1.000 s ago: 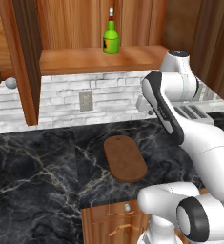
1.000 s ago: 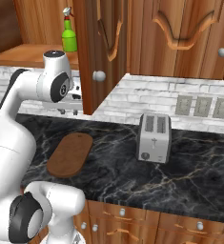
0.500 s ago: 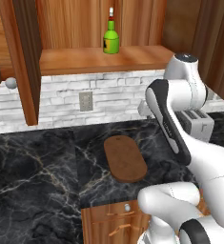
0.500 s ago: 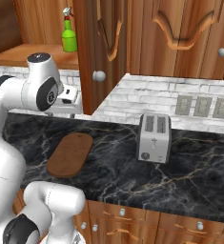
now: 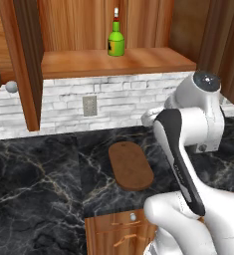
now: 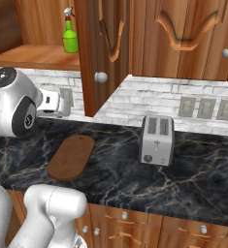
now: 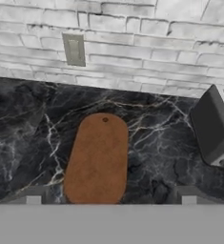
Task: Grab the spray bottle from the cabinet, then place it next to the cutting board for sanitizing. Then grab the dish brush from the countertop next to the sink and place it next to the cutting board.
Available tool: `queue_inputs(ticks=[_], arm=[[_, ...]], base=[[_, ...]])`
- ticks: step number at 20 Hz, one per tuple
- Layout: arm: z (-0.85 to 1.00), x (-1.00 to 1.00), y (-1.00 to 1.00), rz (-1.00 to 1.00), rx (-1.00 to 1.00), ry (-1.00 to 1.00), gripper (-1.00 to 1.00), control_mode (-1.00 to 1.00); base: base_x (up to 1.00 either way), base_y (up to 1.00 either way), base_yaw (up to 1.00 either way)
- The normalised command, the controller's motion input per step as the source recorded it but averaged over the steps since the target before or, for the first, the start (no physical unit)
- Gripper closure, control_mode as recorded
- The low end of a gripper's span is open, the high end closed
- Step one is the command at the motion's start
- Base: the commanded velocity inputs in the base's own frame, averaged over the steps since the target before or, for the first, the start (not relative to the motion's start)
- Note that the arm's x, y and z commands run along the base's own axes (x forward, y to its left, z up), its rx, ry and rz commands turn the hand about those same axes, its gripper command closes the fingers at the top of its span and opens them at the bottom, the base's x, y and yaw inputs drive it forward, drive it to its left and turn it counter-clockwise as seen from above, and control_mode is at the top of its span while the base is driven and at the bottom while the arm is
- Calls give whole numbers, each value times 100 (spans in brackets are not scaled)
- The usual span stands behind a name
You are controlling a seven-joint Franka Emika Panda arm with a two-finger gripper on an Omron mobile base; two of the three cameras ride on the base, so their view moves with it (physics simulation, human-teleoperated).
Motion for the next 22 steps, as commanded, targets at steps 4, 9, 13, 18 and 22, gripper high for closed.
queue_inputs(ticks=[4, 9, 13, 18, 22], arm=[[63, -44, 8, 0, 0, -34, -100, -100], [65, -43, 11, 0, 0, -44, -100, -100], [44, -44, 11, 0, 0, -53, -100, -100], [46, -18, 14, 2, 3, -33, -100, -100], [51, -3, 8, 5, 4, -30, -100, -100]], base=[[0, 0, 0], [0, 0, 0], [0, 0, 0], [0, 0, 0], [0, 0, 0]])
